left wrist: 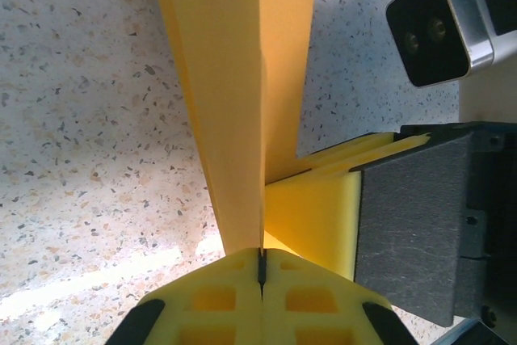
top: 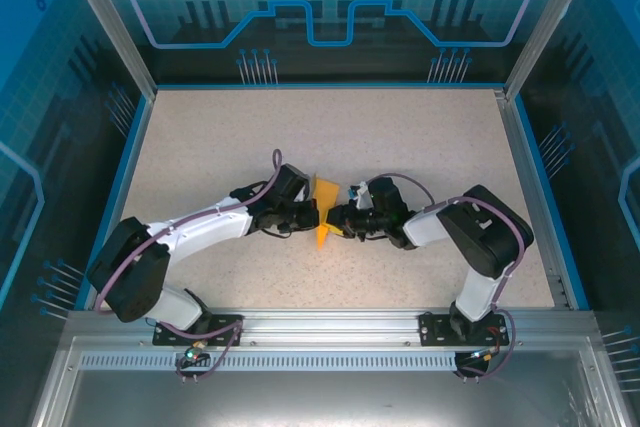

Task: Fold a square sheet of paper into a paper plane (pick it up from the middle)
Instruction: Place the paper plane at the center of the table.

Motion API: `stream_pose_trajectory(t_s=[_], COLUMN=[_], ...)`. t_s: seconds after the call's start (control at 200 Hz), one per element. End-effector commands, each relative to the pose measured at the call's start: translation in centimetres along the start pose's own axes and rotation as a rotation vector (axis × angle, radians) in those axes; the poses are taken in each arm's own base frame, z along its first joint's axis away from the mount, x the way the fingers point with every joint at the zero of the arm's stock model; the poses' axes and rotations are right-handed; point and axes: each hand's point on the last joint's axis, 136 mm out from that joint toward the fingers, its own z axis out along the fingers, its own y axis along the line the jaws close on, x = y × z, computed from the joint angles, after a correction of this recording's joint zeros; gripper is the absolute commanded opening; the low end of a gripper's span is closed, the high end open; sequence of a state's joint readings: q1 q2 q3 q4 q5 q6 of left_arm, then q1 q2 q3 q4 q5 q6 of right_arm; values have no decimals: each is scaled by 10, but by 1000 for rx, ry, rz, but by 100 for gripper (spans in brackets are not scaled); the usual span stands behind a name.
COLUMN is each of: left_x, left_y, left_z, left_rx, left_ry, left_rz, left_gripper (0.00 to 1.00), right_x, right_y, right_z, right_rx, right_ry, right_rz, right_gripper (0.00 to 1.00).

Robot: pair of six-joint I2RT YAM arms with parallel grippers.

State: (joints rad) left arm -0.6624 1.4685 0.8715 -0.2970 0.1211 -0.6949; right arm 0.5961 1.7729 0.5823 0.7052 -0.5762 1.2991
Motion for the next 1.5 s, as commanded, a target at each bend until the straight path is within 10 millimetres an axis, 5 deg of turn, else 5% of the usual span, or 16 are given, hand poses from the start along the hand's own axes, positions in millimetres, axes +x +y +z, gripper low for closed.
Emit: stream_pose_trajectory(t_s=[0.0, 0.235, 0.335, 0.58, 0.86, 1.491], left_x=[-8, -7, -7, -10, -11, -3], left_y=[-2, -1, 2, 5, 9, 34], left_z=[-8, -9, -11, -18, -24, -15], left_rx=[26, 28, 17, 14, 14, -18], left_ry=[-39, -34, -32, -40, -33, 26], left_rz=[-24, -29, -29, -25, -31, -48], left_gripper=[0, 0, 12, 25, 41, 57], right_x=[-3, -3, -4, 7, 6, 5], right_y=[15, 17, 17, -19, -34, -54], right_z=[8, 9, 4, -38, -71, -53], right_rx=[-43, -31, 27, 544, 880, 1107], right_ry=[-6, -1, -1, 43, 87, 168], right_rz=[-29, -47, -99, -367, -542, -701], right_gripper=[17, 8, 2, 0, 0, 17])
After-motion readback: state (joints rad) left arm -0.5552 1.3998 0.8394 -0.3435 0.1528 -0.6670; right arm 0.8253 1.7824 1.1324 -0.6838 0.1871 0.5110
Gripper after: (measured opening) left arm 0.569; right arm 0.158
